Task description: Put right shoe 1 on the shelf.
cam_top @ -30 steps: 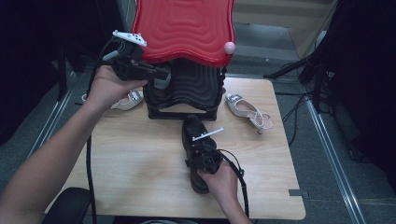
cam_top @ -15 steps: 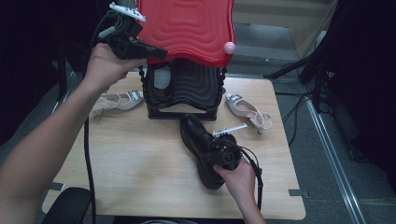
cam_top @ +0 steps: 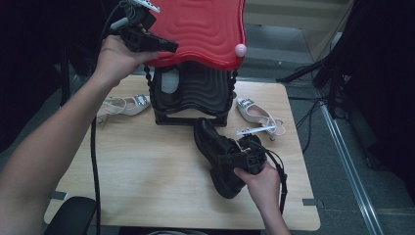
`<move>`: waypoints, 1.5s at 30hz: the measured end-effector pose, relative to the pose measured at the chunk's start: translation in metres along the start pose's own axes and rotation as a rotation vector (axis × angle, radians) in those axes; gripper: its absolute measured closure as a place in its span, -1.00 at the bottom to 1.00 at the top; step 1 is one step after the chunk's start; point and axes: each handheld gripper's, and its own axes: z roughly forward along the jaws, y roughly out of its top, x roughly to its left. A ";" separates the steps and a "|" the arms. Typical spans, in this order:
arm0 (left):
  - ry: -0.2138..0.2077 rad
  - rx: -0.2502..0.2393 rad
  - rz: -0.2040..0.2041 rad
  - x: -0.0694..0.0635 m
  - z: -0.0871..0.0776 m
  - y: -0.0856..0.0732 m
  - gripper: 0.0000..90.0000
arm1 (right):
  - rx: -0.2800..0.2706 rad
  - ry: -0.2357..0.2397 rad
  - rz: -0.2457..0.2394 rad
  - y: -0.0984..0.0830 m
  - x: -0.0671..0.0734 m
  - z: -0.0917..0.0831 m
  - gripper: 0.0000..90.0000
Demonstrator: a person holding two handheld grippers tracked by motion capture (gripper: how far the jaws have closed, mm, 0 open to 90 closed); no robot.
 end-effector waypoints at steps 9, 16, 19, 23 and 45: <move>0.012 0.004 -0.029 0.005 0.006 -0.003 0.97 | -0.040 0.018 -0.030 0.009 0.015 -0.034 0.92; 0.006 0.002 -0.037 0.009 0.008 -0.006 0.97 | -0.091 0.027 -0.061 0.022 0.027 -0.059 0.93; 0.011 0.003 -0.032 0.007 0.009 -0.007 0.98 | -0.098 0.014 -0.077 0.028 0.029 -0.062 0.92; 0.012 0.004 -0.031 0.008 0.010 -0.008 0.99 | -0.111 -0.008 -0.094 0.042 0.030 -0.063 0.92; 0.023 0.016 -0.026 0.008 0.008 -0.012 1.00 | -0.206 -0.208 -0.135 0.088 0.028 -0.005 0.92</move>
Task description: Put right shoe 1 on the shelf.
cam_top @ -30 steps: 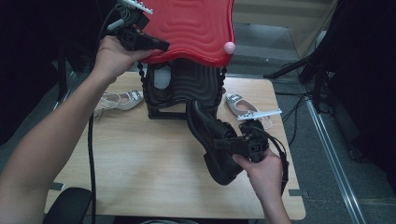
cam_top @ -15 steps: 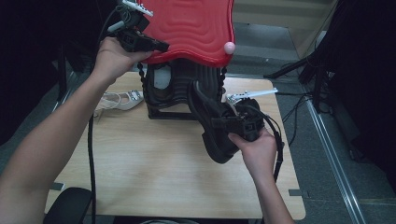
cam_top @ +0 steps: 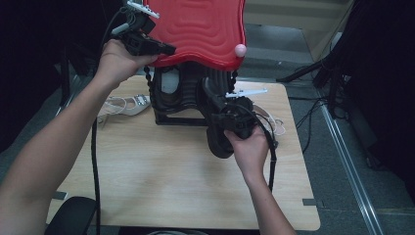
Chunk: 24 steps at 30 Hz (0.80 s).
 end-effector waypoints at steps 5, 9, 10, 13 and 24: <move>0.008 0.003 0.010 -0.001 0.000 0.000 1.00 | -0.030 0.013 0.010 0.001 0.003 0.012 0.91; 0.008 0.006 0.014 -0.001 0.000 0.000 1.00 | -0.059 0.000 0.001 0.005 0.012 0.018 0.89; 0.009 0.006 0.015 -0.001 0.000 0.000 1.00 | -0.066 -0.006 -0.006 0.006 0.014 0.020 0.89; 0.012 0.009 0.021 -0.001 -0.001 0.000 1.00 | -0.065 -0.021 -0.017 0.010 0.017 0.028 0.89; 0.013 0.010 0.035 -0.001 -0.001 0.000 1.00 | -0.117 -0.074 0.002 0.027 0.007 0.053 0.91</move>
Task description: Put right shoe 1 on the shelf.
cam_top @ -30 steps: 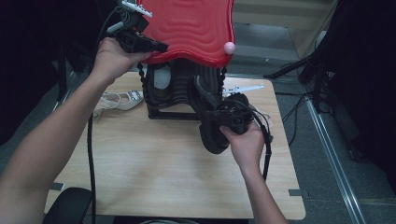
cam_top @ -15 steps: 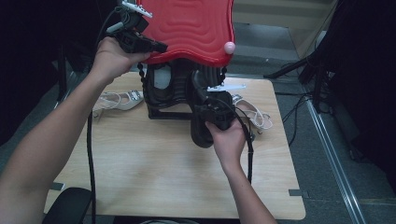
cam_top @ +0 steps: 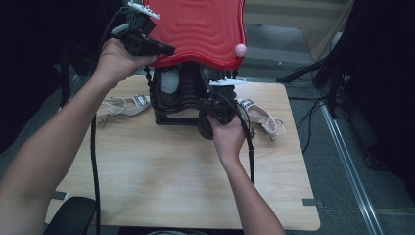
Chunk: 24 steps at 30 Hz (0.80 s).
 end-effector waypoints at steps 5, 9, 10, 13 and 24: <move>0.001 0.001 0.002 0.000 0.000 0.000 1.00 | -0.027 -0.050 -0.021 0.008 0.005 0.014 0.90; 0.004 0.000 0.006 0.000 -0.001 0.000 1.00 | -0.040 -0.085 -0.037 0.011 0.003 0.029 0.90; 0.005 -0.002 0.009 0.000 0.000 -0.001 1.00 | -0.035 -0.081 -0.028 0.010 0.001 0.032 0.88; 0.007 -0.005 0.012 -0.001 -0.001 -0.001 1.00 | -0.030 -0.062 -0.022 0.006 -0.001 0.035 0.79; 0.013 -0.011 0.003 -0.001 0.000 -0.001 1.00 | -0.017 0.027 0.003 0.007 0.001 0.013 0.59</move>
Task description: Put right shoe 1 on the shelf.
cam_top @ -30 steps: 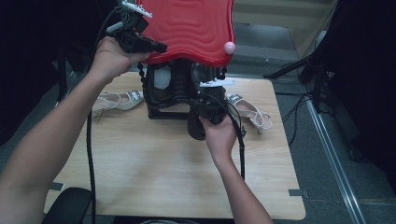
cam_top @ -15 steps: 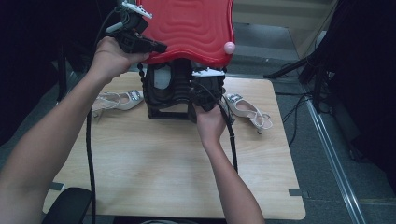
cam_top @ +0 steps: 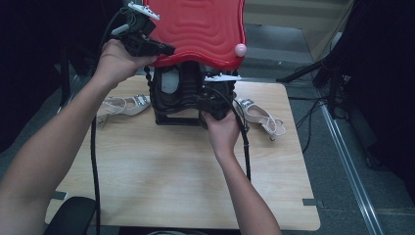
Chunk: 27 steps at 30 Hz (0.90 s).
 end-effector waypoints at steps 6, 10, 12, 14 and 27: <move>-0.001 -0.001 -0.001 0.000 0.000 0.000 1.00 | -0.015 0.038 -0.031 -0.007 0.008 -0.029 0.86; -0.002 0.000 -0.004 0.000 0.000 0.000 1.00 | -0.001 0.071 -0.055 -0.016 0.011 -0.044 0.98; -0.001 0.000 -0.004 0.000 0.000 0.000 1.00 | 0.010 0.091 -0.058 -0.023 0.010 -0.048 0.99; -0.001 0.000 -0.004 0.000 0.000 0.000 1.00 | 0.020 0.092 -0.062 -0.029 0.009 -0.051 1.00; -0.004 0.002 -0.003 0.000 0.000 0.000 1.00 | 0.081 0.099 -0.013 -0.064 -0.012 -0.041 1.00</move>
